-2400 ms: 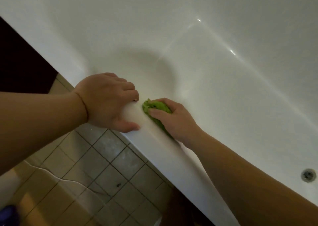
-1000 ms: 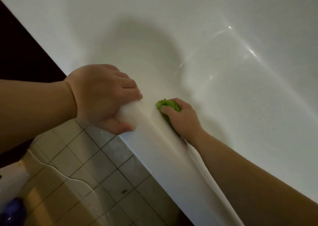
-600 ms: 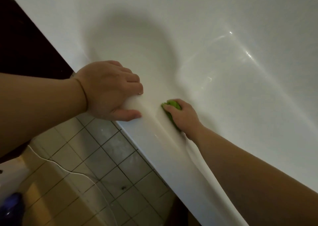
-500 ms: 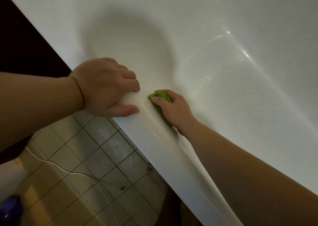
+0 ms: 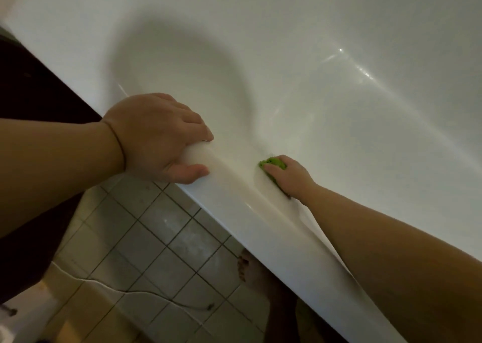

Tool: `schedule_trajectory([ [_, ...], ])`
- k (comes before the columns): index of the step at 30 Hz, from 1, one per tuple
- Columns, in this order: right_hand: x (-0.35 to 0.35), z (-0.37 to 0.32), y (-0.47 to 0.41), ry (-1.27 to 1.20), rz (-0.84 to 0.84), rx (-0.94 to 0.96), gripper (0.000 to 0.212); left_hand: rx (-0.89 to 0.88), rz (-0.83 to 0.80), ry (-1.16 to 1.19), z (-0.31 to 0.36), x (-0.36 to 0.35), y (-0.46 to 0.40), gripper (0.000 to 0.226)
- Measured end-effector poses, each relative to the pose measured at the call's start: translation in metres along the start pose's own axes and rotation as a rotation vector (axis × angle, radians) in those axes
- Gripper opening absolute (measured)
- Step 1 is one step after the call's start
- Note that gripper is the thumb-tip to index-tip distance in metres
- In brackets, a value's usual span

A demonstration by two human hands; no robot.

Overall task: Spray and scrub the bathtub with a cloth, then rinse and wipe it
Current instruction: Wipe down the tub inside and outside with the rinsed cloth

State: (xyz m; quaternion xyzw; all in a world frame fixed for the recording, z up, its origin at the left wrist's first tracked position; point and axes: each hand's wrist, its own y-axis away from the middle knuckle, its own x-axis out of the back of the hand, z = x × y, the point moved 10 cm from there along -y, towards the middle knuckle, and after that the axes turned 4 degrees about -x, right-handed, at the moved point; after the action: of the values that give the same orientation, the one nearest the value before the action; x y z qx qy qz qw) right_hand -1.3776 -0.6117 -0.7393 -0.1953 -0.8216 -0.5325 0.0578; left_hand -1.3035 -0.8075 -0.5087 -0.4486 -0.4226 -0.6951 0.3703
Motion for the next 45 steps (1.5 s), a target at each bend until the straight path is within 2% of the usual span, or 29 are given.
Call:
schedule_trajectory([
  [3, -0.011, -0.009, -0.026, 0.078, 0.010, -0.064, 0.056, -0.011, 0.000, -0.006, -0.006, 0.000, 0.002, 0.089],
  [8, -0.013, -0.052, -0.005, -0.092, -0.007, 0.105, 0.032, -0.027, -0.010, -0.013, -0.020, 0.002, 0.008, 0.084],
  [13, -0.003, -0.016, 0.011, -0.173, -0.052, 0.081, 0.021, -0.051, -0.019, 0.028, -0.030, 0.004, 0.009, 0.080],
  [16, -0.001, 0.013, -0.023, -0.086, 0.004, -0.023, 0.029, -0.058, -0.028, 0.034, -0.037, 0.004, 0.010, 0.079],
  [21, -0.017, 0.001, -0.078, -0.008, 0.100, -0.127, 0.066, -0.062, -0.035, 0.016, -0.048, 0.004, 0.013, 0.074],
  [26, -0.034, -0.077, -0.069, -0.174, 0.044, 0.005, 0.047, -0.060, -0.049, -0.004, -0.056, 0.004, 0.015, 0.077],
  [29, -0.031, -0.111, -0.025, -0.239, -0.008, 0.121, 0.037, -0.046, -0.044, -0.006, -0.060, 0.004, 0.016, 0.079],
  [32, -0.015, -0.113, 0.041, -0.238, -0.088, 0.217, 0.029, -0.022, -0.032, -0.001, -0.064, 0.005, 0.016, 0.080],
  [35, 0.007, -0.073, 0.075, -0.221, -0.075, 0.181, 0.028, 0.006, -0.039, 0.006, -0.068, 0.005, 0.017, 0.078],
  [39, 0.007, -0.021, 0.043, -0.094, 0.006, -0.001, 0.027, 0.021, -0.041, -0.016, -0.074, 0.005, 0.018, 0.076],
  [41, -0.001, -0.028, 0.017, -0.074, 0.026, -0.040, 0.031, 0.036, -0.033, -0.024, -0.077, 0.007, 0.020, 0.075],
  [45, -0.026, -0.090, -0.023, -0.089, -0.003, -0.015, 0.040, 0.075, 0.006, -0.023, -0.084, 0.011, 0.023, 0.072],
])
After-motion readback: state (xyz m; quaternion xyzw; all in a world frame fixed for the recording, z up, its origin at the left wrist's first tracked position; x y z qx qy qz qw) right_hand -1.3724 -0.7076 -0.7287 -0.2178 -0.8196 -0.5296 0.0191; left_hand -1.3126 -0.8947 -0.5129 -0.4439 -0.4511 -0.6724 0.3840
